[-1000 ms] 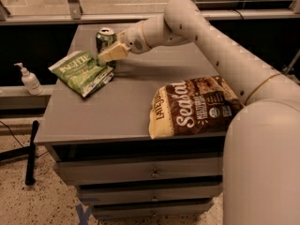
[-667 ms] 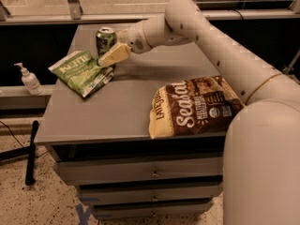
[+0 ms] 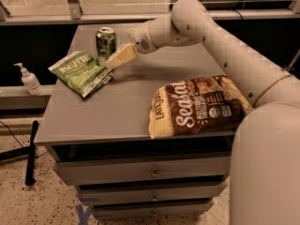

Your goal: Move green can near green jalapeno chip bag

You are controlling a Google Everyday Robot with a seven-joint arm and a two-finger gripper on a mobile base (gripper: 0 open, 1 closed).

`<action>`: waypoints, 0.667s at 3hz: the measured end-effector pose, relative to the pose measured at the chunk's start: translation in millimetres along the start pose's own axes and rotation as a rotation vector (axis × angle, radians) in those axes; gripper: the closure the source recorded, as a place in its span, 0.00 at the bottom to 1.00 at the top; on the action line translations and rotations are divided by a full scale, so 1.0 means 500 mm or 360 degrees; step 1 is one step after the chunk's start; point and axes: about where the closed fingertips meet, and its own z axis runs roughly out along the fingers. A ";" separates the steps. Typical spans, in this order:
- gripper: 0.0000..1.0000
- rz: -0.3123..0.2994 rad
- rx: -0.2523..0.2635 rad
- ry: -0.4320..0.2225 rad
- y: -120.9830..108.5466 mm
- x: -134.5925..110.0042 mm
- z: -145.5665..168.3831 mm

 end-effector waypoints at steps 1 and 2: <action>0.00 0.0042 0.0073 -0.0021 -0.017 0.019 -0.041; 0.00 0.0112 0.0232 -0.0058 -0.057 0.058 -0.124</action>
Offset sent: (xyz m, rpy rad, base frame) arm 0.0241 -0.1698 0.0055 0.0897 -0.0306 -0.3568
